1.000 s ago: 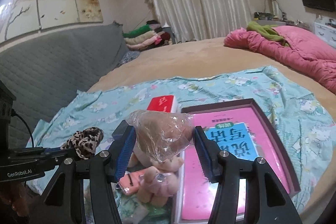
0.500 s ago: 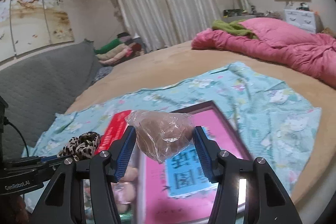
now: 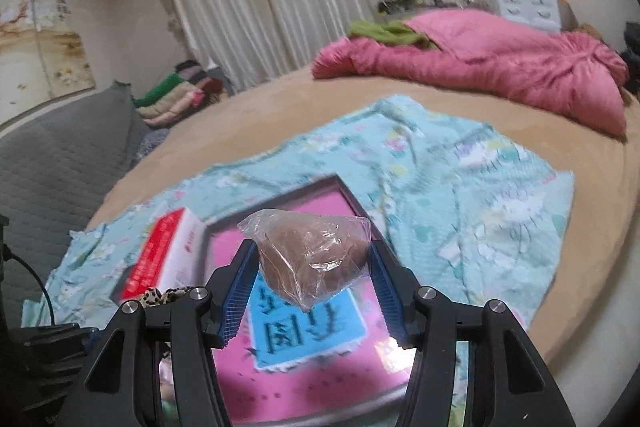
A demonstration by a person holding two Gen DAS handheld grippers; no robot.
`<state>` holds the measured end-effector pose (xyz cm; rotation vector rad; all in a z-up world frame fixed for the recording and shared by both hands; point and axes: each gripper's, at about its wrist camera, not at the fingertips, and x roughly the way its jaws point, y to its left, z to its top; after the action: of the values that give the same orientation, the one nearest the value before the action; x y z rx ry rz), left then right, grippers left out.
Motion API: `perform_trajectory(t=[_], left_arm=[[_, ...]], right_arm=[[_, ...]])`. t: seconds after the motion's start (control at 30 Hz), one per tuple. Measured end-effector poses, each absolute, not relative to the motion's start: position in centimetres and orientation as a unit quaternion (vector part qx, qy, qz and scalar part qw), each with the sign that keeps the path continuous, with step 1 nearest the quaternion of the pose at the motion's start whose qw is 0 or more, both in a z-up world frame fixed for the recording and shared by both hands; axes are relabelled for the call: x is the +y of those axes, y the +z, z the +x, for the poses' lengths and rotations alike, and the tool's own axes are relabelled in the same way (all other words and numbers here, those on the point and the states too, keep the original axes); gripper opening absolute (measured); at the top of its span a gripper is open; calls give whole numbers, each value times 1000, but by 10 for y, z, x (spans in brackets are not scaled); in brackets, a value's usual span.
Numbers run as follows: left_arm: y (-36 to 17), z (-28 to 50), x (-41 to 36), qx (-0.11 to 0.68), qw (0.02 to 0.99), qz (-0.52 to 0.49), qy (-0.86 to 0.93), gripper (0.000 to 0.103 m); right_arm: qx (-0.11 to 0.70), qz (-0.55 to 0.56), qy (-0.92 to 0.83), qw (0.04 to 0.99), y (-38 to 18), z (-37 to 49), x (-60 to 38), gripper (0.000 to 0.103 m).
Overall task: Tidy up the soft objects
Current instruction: 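Carry both held items over the pink book box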
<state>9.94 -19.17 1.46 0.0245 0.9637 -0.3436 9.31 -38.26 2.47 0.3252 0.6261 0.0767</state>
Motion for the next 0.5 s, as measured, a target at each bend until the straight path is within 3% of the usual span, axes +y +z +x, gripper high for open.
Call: perform_trajectory(t=[0.5], left_arm=[[-27,107,-215,504,846,43,-168,16]], right_arm=[[405,154,36,901,-21,112,-381,58]])
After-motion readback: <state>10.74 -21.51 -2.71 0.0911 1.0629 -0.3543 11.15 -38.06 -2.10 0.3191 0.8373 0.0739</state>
